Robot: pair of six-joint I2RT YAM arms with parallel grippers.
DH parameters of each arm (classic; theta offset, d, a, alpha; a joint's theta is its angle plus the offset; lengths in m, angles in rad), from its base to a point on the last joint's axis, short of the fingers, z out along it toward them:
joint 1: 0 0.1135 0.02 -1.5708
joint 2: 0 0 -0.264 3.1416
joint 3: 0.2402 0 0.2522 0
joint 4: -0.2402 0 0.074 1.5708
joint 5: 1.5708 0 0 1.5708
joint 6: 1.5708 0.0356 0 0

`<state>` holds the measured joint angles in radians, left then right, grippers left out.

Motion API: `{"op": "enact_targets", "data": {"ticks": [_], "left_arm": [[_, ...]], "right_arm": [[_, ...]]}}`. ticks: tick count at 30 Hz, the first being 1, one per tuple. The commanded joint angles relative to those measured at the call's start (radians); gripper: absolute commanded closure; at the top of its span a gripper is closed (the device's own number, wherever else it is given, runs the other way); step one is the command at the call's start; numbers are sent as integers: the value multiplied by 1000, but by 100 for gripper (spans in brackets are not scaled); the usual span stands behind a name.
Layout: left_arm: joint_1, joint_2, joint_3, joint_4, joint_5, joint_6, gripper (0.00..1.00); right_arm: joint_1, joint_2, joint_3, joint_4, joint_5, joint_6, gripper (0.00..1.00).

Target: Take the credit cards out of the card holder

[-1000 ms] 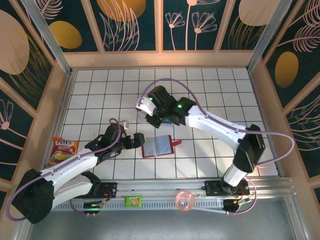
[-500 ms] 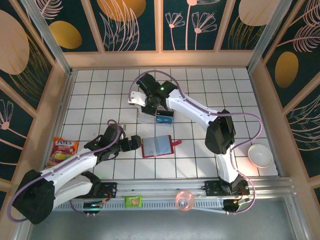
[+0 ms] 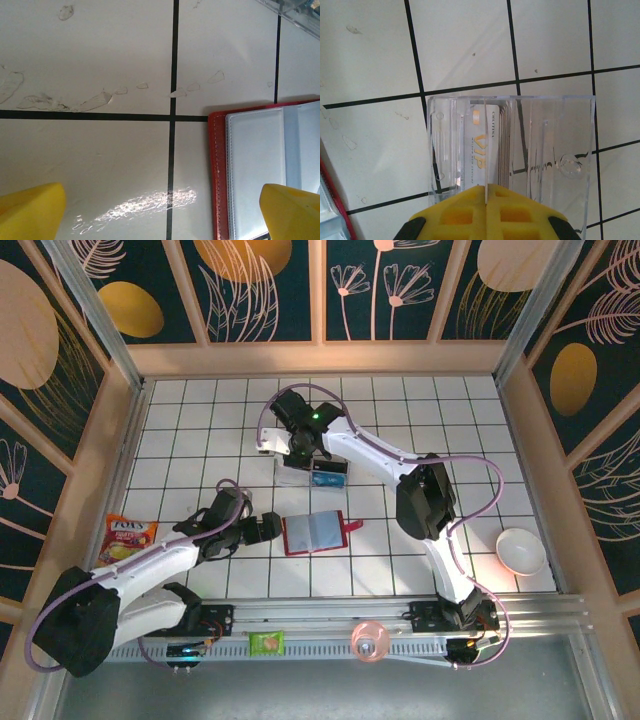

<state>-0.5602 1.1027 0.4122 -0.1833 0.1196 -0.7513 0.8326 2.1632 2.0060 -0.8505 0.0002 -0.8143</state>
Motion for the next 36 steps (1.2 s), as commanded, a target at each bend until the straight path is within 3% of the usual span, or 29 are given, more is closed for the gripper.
{"op": "enact_targets", "data": {"ticks": [1, 36], "left_arm": [[12, 9, 5, 11, 16, 14, 1], [19, 3, -1, 25, 20, 12, 1]], "right_arm": [[-3, 24, 20, -19, 12, -35, 100], [10, 113, 57, -82, 44, 7, 100]]}}
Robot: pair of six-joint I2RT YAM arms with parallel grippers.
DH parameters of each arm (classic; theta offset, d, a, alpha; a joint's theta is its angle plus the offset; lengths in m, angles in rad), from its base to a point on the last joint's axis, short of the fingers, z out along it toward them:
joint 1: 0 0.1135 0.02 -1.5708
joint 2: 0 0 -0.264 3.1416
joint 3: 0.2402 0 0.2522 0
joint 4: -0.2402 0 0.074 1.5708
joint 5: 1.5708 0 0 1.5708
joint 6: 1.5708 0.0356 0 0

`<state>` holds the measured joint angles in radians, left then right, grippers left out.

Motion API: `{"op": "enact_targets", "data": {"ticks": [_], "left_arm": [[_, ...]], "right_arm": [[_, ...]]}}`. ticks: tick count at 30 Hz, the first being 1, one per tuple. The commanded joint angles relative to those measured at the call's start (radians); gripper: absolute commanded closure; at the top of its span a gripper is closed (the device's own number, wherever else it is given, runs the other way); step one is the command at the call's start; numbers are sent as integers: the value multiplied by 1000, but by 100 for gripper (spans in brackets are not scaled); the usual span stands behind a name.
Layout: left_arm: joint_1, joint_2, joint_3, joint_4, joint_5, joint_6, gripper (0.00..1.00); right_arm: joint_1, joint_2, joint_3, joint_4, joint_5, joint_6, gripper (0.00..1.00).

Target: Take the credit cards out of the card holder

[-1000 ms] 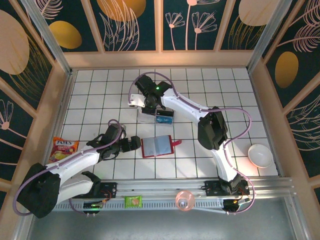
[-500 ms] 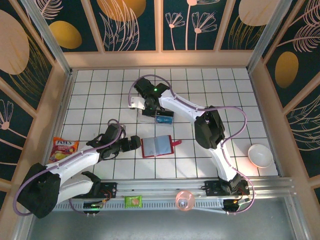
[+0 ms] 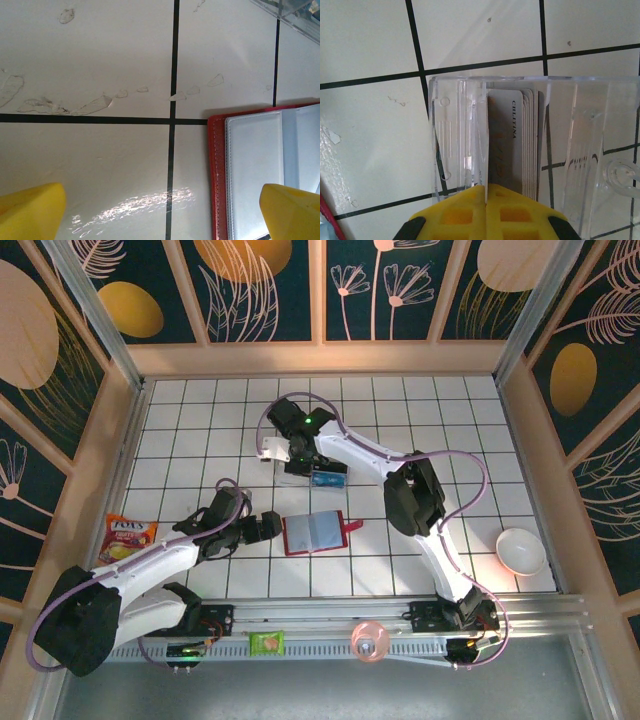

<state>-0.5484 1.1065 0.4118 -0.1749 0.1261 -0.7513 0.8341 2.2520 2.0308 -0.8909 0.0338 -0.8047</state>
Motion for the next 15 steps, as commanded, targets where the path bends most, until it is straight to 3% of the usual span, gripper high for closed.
{"op": "enact_targets", "data": {"ticks": [1, 5, 9, 15], "left_arm": [[8, -2, -2, 18, 14, 12, 1], [7, -4, -5, 20, 19, 12, 1], [7, -11, -13, 28, 27, 9, 1], [7, -24, -21, 29, 21, 4, 1]], "right_arm": [[10, 24, 30, -43, 8, -1, 100], [16, 24, 20, -24, 20, 1, 99], [19, 16, 30, 13, 30, 16, 78], [21, -10, 65, 80, 26, 54, 74]]}}
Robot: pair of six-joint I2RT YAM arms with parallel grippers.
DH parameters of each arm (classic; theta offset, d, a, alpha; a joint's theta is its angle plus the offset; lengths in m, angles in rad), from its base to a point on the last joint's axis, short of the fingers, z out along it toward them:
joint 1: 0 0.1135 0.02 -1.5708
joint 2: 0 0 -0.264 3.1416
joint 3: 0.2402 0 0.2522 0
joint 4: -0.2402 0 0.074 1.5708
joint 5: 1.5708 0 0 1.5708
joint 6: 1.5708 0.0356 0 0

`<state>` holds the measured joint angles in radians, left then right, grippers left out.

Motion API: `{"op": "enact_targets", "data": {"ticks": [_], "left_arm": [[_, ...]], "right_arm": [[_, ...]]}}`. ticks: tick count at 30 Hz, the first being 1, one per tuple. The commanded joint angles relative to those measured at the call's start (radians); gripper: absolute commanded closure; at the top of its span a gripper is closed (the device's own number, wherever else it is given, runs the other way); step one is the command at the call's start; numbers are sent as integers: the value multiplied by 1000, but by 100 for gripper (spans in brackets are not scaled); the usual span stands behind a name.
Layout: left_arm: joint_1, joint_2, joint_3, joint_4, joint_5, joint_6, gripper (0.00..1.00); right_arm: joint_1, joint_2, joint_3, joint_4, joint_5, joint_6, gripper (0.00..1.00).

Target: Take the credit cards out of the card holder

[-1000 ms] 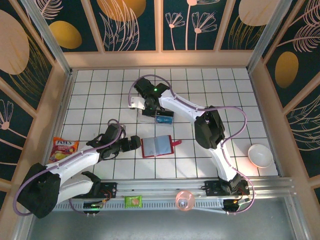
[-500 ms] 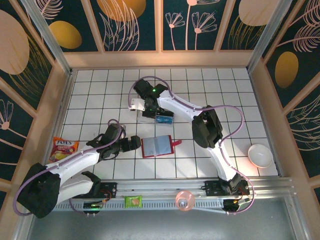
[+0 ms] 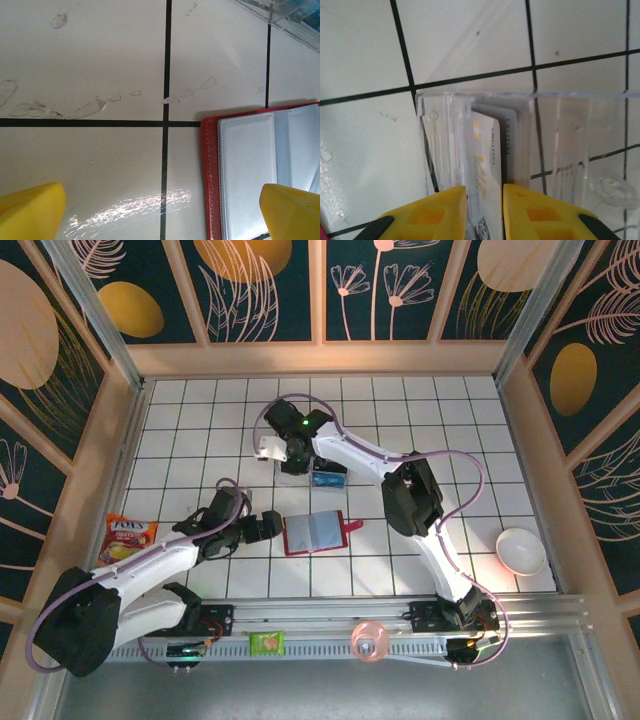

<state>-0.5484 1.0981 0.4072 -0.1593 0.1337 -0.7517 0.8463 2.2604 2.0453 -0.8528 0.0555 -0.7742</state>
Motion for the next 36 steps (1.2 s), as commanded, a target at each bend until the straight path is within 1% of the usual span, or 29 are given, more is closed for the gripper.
{"op": "enact_targets", "data": {"ticks": [1, 5, 7, 10, 16, 17, 20, 22, 25, 27, 31, 36], "left_arm": [[7, -22, -16, 14, 11, 2, 1], [7, -49, -16, 10, -7, -3, 1], [7, -58, -17, 14, -15, -6, 1], [7, -67, -18, 28, -20, -15, 1], [8, -91, -26, 43, -48, -26, 1], [8, -99, -28, 39, -61, -29, 1], [7, -130, -35, 25, -101, -37, 1], [7, -157, -37, 9, -135, -46, 1], [7, -195, -47, 7, -157, -55, 1], [8, -211, -57, 16, -149, -57, 1], [8, -224, -70, 18, -150, -67, 1], [8, -234, -98, 45, -145, -87, 1]], "right_arm": [[10, -26, 55, 51, -2, 32, 73], [9, -74, 49, 124, -17, 91, 71], [5, -112, 23, 192, -24, 152, 71], [1, -189, -66, 335, -28, 285, 69], [0, -378, -331, 573, -26, 600, 65], [1, -415, -391, 604, -15, 658, 64], [3, -533, -575, 666, -34, 772, 64], [5, -597, -682, 678, -106, 835, 63], [23, -657, -806, 650, -141, 895, 63], [57, -666, -869, 607, -125, 908, 64], [150, -635, -948, 536, -100, 923, 68], [263, -581, -1007, 551, -45, 940, 68]]}}
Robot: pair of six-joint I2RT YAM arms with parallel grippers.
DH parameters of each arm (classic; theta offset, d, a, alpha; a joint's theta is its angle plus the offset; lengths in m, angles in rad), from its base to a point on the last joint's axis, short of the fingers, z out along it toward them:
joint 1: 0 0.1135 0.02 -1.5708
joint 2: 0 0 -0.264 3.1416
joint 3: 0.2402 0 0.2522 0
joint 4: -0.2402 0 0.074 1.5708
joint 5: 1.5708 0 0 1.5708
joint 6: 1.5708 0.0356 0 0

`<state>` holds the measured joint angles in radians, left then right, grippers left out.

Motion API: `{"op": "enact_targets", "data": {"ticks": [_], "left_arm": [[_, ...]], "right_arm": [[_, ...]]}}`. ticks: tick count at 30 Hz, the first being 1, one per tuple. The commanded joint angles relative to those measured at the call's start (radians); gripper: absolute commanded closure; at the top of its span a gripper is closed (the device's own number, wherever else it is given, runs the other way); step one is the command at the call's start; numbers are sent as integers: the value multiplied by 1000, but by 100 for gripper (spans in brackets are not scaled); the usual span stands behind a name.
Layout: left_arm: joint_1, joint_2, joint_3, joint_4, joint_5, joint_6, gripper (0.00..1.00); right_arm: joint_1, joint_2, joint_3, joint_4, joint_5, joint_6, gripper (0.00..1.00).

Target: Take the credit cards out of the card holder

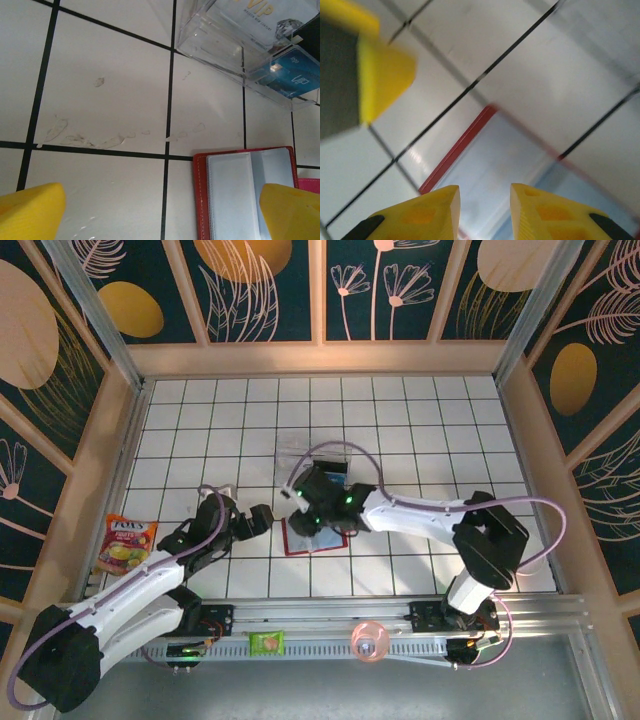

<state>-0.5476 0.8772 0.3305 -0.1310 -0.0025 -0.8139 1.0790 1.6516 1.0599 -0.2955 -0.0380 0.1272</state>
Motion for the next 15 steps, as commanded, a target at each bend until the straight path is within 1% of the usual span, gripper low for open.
{"op": "enact_targets", "data": {"ticks": [1, 4, 10, 15], "left_arm": [[6, -12, -26, 24, -6, -28, 1], [7, -6, -37, 38, 3, -35, 2], [6, 8, -45, 45, 13, -37, 4], [7, 17, -48, 54, 22, -37, 4]], "right_arm": [[45, 39, -27, 7, 50, 41, 68], [84, 74, -30, 39, 96, 35, 68], [115, 127, -9, 72, 188, 28, 67], [117, 162, 1, 76, 175, 13, 66]]}}
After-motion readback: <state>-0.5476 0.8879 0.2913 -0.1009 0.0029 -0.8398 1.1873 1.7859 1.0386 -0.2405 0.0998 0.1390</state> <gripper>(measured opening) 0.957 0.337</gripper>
